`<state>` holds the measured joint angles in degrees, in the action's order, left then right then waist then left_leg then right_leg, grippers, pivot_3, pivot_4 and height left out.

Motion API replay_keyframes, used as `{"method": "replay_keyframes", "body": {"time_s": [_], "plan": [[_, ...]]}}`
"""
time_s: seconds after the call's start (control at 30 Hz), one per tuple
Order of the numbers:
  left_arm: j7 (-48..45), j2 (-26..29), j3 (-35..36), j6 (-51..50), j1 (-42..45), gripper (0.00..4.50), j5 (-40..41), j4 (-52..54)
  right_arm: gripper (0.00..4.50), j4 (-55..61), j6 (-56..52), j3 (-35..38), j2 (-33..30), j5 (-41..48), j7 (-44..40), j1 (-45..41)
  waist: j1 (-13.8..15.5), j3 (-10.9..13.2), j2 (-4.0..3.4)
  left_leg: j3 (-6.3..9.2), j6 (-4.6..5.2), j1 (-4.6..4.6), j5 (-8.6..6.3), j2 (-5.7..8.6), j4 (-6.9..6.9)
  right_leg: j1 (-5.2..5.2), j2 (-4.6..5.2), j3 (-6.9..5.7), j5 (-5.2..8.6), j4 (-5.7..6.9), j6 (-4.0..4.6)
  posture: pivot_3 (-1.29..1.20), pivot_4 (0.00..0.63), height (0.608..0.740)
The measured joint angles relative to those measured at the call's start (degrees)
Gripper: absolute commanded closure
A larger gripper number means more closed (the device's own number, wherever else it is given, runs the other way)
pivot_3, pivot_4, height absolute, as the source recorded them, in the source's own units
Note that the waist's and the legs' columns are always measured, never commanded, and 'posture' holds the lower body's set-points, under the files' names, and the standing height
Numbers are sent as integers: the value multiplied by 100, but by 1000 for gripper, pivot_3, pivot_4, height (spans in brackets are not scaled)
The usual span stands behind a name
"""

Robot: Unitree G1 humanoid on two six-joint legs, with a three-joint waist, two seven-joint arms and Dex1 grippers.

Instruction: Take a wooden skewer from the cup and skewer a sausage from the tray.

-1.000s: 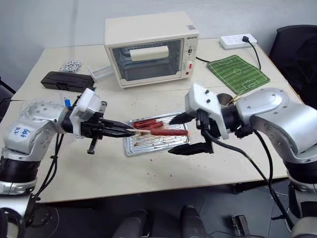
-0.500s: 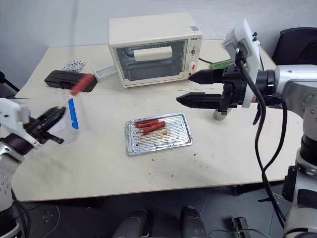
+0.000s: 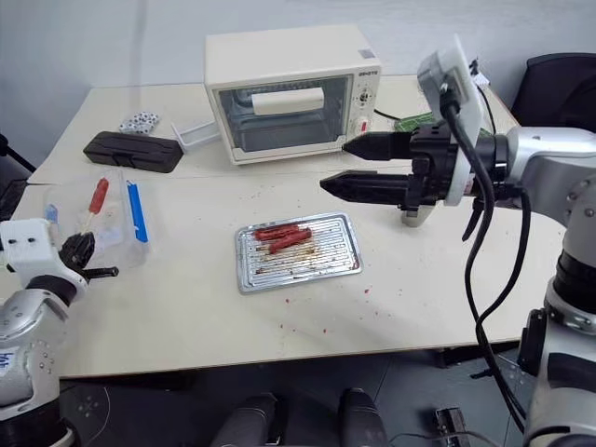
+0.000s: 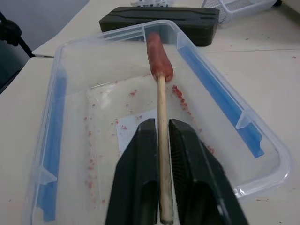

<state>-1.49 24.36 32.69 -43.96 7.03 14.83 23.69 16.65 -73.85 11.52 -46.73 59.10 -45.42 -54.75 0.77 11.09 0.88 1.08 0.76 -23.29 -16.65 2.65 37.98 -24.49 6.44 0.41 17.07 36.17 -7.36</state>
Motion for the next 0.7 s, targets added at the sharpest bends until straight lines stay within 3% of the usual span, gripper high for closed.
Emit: {"method": "replay_keyframes", "body": {"time_s": [0.2,0.47,0.7], "plan": [[481,-223,286,-392,-150,1402,-65,591,0,98,24,0,-83,50,-53,22,-8,-4,7,0,1,0,-6,-1,0,1,0,1,0,-7,0,0,150,740],[408,-316,1169,-1257,-659,1402,271,2343,0,68,173,-60,-111,23,-156,120,15,-6,10,-2,0,1,-11,-6,0,4,-3,0,0,-12,1,0,150,740],[201,-328,1464,-1808,-807,1402,451,2783,0,-119,288,-239,-121,-94,-195,120,49,-7,12,-2,0,2,-11,-6,0,8,-5,-1,-1,-14,3,0,150,740]]}}
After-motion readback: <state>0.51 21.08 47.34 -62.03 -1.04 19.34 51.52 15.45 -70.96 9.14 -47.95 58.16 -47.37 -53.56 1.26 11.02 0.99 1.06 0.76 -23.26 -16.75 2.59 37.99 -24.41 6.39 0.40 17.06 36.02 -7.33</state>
